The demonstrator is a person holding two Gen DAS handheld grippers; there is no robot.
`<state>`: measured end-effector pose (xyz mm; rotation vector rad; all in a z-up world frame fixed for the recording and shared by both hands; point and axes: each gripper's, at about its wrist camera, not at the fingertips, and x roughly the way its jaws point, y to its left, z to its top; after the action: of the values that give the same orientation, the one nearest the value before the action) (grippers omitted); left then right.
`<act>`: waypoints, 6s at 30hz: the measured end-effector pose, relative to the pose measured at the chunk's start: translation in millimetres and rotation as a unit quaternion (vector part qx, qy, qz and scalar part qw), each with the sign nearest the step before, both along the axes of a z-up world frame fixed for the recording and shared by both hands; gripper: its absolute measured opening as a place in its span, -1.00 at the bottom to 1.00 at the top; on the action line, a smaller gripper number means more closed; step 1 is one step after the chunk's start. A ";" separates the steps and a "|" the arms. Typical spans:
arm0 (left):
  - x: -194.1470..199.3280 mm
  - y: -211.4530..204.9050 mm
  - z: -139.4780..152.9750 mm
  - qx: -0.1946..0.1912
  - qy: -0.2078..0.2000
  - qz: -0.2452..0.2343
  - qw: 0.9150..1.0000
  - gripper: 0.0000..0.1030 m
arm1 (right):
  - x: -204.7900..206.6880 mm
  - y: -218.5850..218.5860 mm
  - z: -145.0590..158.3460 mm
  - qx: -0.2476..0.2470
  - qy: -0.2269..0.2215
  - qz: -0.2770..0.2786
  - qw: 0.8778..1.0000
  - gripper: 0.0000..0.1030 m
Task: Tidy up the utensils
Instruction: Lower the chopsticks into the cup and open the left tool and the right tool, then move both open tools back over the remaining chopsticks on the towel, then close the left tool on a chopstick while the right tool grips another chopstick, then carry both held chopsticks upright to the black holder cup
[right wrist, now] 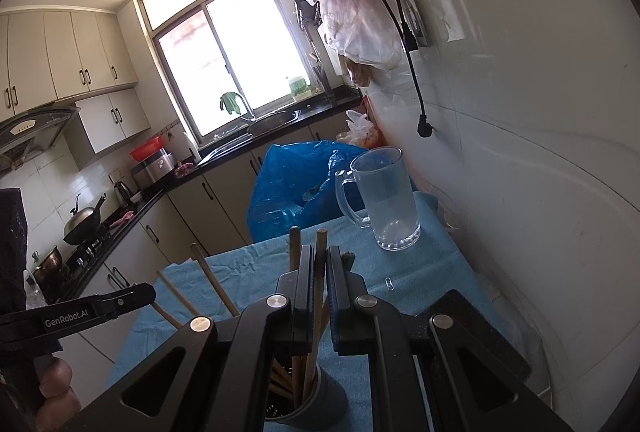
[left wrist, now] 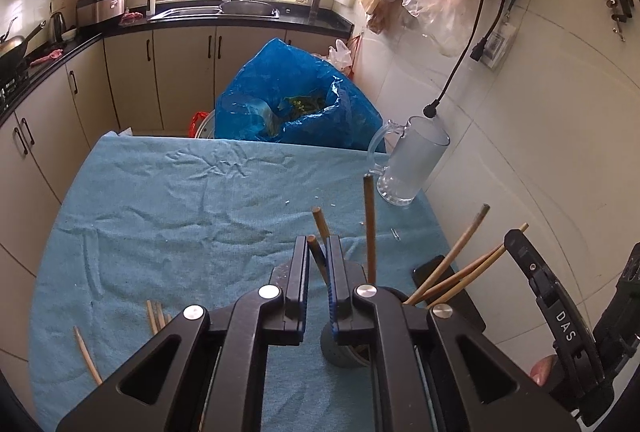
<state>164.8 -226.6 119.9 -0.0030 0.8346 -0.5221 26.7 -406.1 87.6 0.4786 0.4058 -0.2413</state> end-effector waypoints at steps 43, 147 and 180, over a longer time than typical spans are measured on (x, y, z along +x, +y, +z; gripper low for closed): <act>-50.3 116.7 -26.7 0.008 -0.003 0.081 0.997 -0.33 | -55.3 98.6 -39.9 -0.009 0.055 0.071 0.996 -0.66; -71.4 237.9 -49.8 -0.021 0.042 0.163 0.986 -0.89 | 55.2 215.5 -4.6 -0.026 0.070 0.297 0.952 -0.84; -121.2 189.0 -5.0 -0.008 -0.015 0.119 0.993 -0.89 | -71.2 120.7 30.1 -0.004 -0.032 0.177 0.984 -0.84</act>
<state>43.6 -37.6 114.9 -0.1086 0.7887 -0.3030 -44.5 -285.3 117.7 0.3975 0.4192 0.1173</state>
